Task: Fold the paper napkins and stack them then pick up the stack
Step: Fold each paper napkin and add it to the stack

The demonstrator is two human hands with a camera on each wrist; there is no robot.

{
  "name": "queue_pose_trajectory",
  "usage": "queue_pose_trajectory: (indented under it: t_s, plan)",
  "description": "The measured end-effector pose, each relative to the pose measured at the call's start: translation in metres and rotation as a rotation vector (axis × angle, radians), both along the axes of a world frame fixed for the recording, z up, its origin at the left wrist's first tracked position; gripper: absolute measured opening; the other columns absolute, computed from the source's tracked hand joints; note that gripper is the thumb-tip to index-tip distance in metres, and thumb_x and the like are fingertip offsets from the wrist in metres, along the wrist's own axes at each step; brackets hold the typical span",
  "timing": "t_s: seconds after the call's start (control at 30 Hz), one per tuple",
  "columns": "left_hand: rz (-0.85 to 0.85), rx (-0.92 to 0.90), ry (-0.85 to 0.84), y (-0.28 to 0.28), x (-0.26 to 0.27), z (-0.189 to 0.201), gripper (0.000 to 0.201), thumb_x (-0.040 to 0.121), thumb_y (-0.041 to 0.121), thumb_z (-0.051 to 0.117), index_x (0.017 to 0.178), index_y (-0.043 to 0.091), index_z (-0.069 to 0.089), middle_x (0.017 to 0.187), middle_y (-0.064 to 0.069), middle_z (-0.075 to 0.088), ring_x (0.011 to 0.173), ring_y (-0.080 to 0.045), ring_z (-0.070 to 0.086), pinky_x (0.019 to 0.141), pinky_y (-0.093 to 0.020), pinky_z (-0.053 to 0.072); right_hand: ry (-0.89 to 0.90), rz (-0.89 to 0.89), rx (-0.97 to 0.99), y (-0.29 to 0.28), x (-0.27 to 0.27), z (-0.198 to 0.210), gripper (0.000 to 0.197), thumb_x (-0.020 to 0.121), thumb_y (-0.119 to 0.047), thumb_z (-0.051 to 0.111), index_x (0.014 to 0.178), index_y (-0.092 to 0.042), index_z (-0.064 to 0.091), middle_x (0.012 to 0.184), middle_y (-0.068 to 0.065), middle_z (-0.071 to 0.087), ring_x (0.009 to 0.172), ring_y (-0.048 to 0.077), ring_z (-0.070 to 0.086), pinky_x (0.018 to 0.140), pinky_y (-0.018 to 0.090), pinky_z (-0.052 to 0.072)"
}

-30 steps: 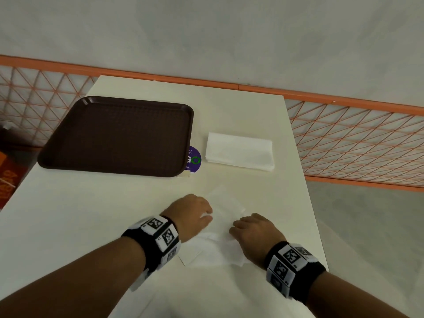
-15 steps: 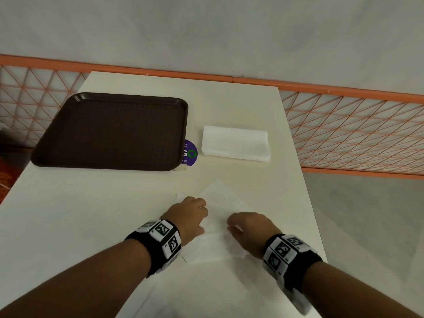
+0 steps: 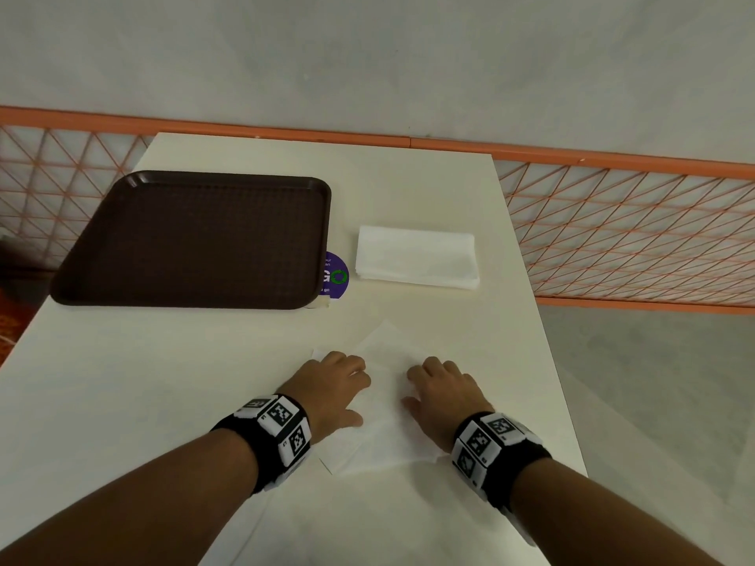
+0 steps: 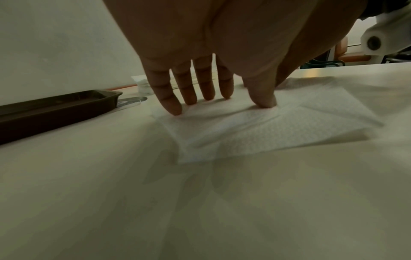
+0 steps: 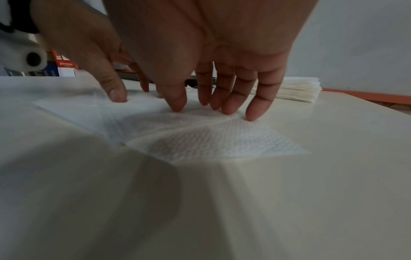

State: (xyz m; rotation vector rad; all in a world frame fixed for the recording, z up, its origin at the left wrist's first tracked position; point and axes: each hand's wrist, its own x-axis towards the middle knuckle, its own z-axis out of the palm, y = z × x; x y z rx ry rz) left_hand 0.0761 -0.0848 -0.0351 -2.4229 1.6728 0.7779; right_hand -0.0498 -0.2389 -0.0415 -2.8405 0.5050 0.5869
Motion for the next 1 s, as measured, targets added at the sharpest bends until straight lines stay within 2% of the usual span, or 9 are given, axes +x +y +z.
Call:
queue_pose_trajectory:
  t_s: [0.13,0.2,0.3,0.4,0.67,0.73,0.83,0.93,1.0]
  plan:
    - [-0.023,0.051,-0.028,-0.004,0.002,0.002,0.074,0.085,0.056,0.058,0.145,0.025,0.030,0.149,0.005,0.022,0.135,-0.018,0.025,0.104,-0.037,0.036,-0.004,-0.007,-0.014,-0.001,0.001,0.002,0.043,0.093,-0.043,0.045,0.129,-0.019,0.045,0.128,0.002,0.044,0.116,0.027,0.043,0.095,0.042,0.040]
    - [-0.002,0.056,-0.045,-0.009,0.001,0.003,0.069,0.085,0.057,0.055,0.142,0.024,0.034,0.148,0.004,0.024,0.132,-0.020,0.028,0.103,-0.039,0.035,0.005,-0.013,-0.002,-0.003,0.004,0.004,0.044,0.092,-0.045,0.048,0.128,-0.020,0.045,0.127,0.001,0.045,0.116,0.026,0.043,0.096,0.042,0.040]
    - [0.010,0.025,-0.104,-0.019,-0.002,0.006,0.052,0.092,0.051,0.048,0.133,0.020,0.043,0.137,0.001,0.037,0.123,-0.022,0.037,0.099,-0.037,0.034,0.061,-0.056,0.049,-0.008,0.012,0.009,0.042,0.090,-0.045,0.054,0.124,-0.020,0.046,0.123,0.000,0.050,0.114,0.025,0.045,0.095,0.040,0.039]
    - [0.028,0.027,-0.142,-0.030,-0.002,0.008,0.051,0.089,0.049,0.055,0.130,0.020,0.044,0.128,0.000,0.045,0.117,-0.023,0.041,0.097,-0.037,0.034,0.138,-0.094,0.094,-0.012,0.022,0.013,0.038,0.088,-0.044,0.059,0.117,-0.022,0.048,0.119,0.000,0.054,0.112,0.025,0.046,0.093,0.039,0.036]
    - [0.038,0.088,-0.065,-0.049,-0.003,0.011,0.058,0.085,0.032,0.065,0.137,0.021,0.040,0.132,-0.003,0.039,0.121,-0.025,0.039,0.098,-0.040,0.036,0.180,-0.118,0.128,-0.010,0.035,0.014,0.042,0.085,-0.037,0.064,0.124,-0.025,0.054,0.122,-0.002,0.056,0.115,0.024,0.052,0.096,0.037,0.039]
    - [0.084,0.068,-0.026,-0.048,-0.004,0.008,0.055,0.085,0.028,0.065,0.135,0.021,0.042,0.133,-0.002,0.039,0.122,-0.024,0.039,0.098,-0.039,0.036,0.161,-0.157,0.199,-0.010,0.033,0.015,0.035,0.088,-0.035,0.059,0.121,-0.022,0.056,0.119,-0.001,0.059,0.111,0.023,0.056,0.090,0.034,0.044]
    - [0.175,0.015,0.045,-0.047,-0.003,0.008,0.044,0.085,0.040,0.063,0.124,0.023,0.052,0.127,0.001,0.043,0.118,-0.022,0.041,0.097,-0.038,0.037,0.080,-0.199,0.334,-0.012,0.030,0.015,0.017,0.089,-0.031,0.058,0.101,-0.020,0.064,0.099,0.001,0.065,0.091,0.023,0.062,0.072,0.029,0.046]
    - [0.227,-0.045,0.132,-0.049,0.005,0.015,0.030,0.092,0.044,0.054,0.111,0.023,0.060,0.119,0.002,0.053,0.110,-0.021,0.049,0.093,-0.035,0.040,0.012,-0.157,0.337,-0.016,0.026,0.018,0.010,0.088,-0.032,0.060,0.082,-0.025,0.063,0.083,-0.002,0.063,0.081,0.021,0.060,0.067,0.030,0.046]
    - [0.242,-0.008,0.180,-0.049,0.010,0.019,0.026,0.094,0.040,0.052,0.111,0.022,0.062,0.116,0.000,0.060,0.106,-0.022,0.056,0.092,-0.034,0.044,-0.009,-0.138,0.315,-0.019,0.023,0.021,0.013,0.089,-0.032,0.059,0.088,-0.021,0.067,0.086,0.000,0.066,0.084,0.023,0.061,0.070,0.030,0.048]
